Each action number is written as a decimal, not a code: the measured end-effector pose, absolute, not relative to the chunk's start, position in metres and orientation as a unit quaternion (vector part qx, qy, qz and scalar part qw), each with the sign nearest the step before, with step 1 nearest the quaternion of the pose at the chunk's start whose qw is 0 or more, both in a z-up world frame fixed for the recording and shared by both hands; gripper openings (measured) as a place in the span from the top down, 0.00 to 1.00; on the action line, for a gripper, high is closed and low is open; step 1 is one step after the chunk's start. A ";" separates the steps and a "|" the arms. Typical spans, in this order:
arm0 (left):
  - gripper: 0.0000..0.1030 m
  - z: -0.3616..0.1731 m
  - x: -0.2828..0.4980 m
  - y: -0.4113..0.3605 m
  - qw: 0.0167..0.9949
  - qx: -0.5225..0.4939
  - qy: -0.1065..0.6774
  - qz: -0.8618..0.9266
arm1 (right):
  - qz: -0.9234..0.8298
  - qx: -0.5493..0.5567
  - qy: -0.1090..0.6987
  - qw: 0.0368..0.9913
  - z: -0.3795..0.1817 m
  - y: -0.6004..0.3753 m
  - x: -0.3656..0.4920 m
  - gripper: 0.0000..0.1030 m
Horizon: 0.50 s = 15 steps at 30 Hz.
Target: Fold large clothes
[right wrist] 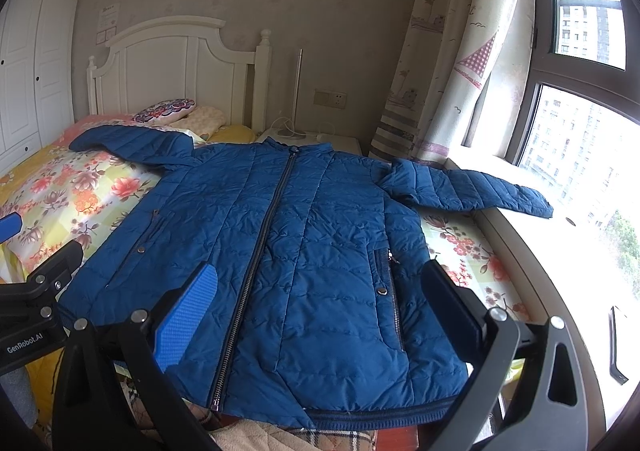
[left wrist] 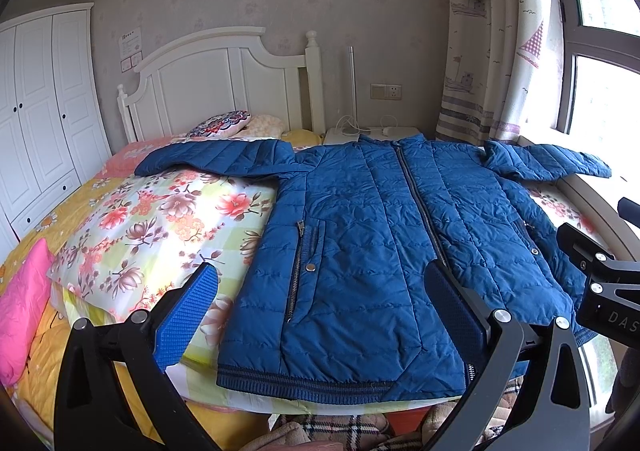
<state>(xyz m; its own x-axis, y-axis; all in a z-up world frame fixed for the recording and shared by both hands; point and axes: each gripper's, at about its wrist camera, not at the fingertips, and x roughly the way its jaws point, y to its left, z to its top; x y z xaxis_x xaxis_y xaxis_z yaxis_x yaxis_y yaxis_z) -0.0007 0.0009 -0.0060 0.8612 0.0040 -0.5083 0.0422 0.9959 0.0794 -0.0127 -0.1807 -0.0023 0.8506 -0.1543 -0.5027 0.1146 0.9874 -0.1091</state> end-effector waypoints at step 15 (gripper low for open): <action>0.04 -0.020 0.007 0.001 0.960 0.044 0.277 -0.014 | -0.066 -0.035 0.286 0.955 -0.017 -0.185 0.000 0.02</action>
